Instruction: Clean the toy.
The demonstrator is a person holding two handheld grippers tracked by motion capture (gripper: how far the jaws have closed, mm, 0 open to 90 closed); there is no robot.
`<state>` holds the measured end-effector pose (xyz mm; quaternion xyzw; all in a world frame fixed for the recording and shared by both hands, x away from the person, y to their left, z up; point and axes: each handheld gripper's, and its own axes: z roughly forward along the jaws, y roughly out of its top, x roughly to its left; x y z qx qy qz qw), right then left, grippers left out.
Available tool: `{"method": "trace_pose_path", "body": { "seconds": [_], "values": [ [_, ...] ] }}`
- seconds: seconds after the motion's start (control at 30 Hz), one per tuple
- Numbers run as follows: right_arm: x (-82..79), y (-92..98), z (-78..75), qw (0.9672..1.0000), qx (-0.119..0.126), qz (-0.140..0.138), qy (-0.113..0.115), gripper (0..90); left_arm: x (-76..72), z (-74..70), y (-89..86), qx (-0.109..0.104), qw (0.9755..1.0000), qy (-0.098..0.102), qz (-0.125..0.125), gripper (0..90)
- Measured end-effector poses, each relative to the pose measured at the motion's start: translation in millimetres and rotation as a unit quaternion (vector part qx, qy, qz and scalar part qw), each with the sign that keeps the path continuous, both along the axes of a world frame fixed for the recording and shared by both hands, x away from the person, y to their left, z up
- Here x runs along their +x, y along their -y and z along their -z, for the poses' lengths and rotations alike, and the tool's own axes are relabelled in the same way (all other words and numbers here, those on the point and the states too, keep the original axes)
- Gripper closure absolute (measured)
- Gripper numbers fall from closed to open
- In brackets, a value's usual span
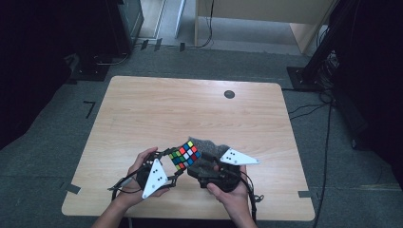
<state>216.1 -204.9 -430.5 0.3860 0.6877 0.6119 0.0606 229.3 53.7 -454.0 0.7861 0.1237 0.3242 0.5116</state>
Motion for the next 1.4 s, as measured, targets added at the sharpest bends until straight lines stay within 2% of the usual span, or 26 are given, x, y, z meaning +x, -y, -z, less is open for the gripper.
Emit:
{"method": "trace_pose_path", "body": {
  "seconds": [0.1,0.17,0.23,0.27,0.33,0.37,0.43,0.53,0.7,0.77,0.9,1.0,1.07,1.13,1.17,1.23,1.3,1.37,1.4],
  "values": [
    [-0.3,11.5,-2.9,0.9989,0.018,0.036,0.023,18.5,5.8,-2.6,-9.8,-0.021,0.9995,-0.022,-0.012,34.2],
    [1.1,16.8,-0.7,0.9978,0.013,0.059,0.030,18.4,9.0,-4.5,-14.6,-0.030,0.9988,-0.037,-0.014,34.3],
    [5.8,20.0,7.3,0.9950,-0.031,0.091,0.028,19.5,11.1,-5.9,-18.2,-0.037,0.9980,-0.049,-0.010,34.3],
    [8.5,20.0,12.7,0.9923,-0.059,0.107,0.023,21.8,12.2,-6.6,-19.4,-0.041,0.9975,-0.056,-0.009,34.3],
    [13.8,17.3,25.2,0.9838,-0.123,0.131,0.008,25.3,13.4,-7.9,-21.6,-0.049,0.9967,-0.065,-0.004,34.3],
    [16.2,15.2,31.4,0.9807,-0.145,0.131,0.001,25.1,13.9,-8.5,-22.4,-0.052,0.9963,-0.068,-0.003,34.3],
    [20.8,10.3,43.0,0.9762,-0.177,0.125,-0.015,24.2,15.4,-9.0,-24.1,-0.057,0.9953,-0.078,0.003,34.3],
    [26.9,2.2,58.2,0.9704,-0.211,0.114,-0.032,21.1,14.2,-8.0,-23.7,-0.048,0.9960,-0.075,0.003,34.2],
    [34.0,-7.8,76.1,0.9565,-0.264,0.112,-0.054,21.5,15.0,-10.2,-24.7,-0.053,0.9949,-0.085,0.008,34.1],
    [34.7,-9.8,80.4,0.9513,-0.281,0.114,-0.056,23.5,16.0,-11.9,-26.2,-0.057,0.9945,-0.088,0.002,34.1],
    [35.7,-11.5,85.8,0.9475,-0.295,0.109,-0.059,26.0,20.8,-14.7,-32.0,-0.078,0.9910,-0.109,-0.002,34.0],
    [36.8,-9.5,88.2,0.9506,-0.285,0.106,-0.062,25.4,23.1,-16.0,-36.0,-0.088,0.9892,-0.117,-0.002,34.2],
    [36.4,-8.3,90.5,0.9528,-0.276,0.111,-0.061,24.2,22.8,-16.8,-37.2,-0.091,0.9897,-0.110,-0.006,34.3],
    [35.1,-9.6,91.1,0.9515,-0.278,0.117,-0.059,24.0,23.2,-18.3,-37.7,-0.096,0.9889,-0.113,0.008,34.3],
    [35.3,-9.8,90.9,0.9513,-0.278,0.118,-0.061,24.0,22.9,-18.8,-37.5,-0.095,0.9894,-0.110,0.007,34.4],
    [35.4,-9.8,90.6,0.9516,-0.276,0.117,-0.066,24.6,23.3,-19.6,-37.0,-0.100,0.9883,-0.115,0.007,34.3],
    [33.8,-10.5,89.3,0.9501,-0.277,0.124,-0.070,32.9,23.1,-19.9,-36.0,-0.103,0.9877,-0.118,0.007,34.4],
    [31.3,-9.8,87.3,0.9491,-0.276,0.134,-0.073,49.1,23.6,-20.2,-34.8,-0.101,0.9872,-0.123,0.008,34.4],
    [29.8,-9.0,87.3,0.9503,-0.272,0.133,-0.070,57.5,24.0,-20.1,-34.0,-0.099,0.9872,-0.125,0.005,34.4]
  ]
}}
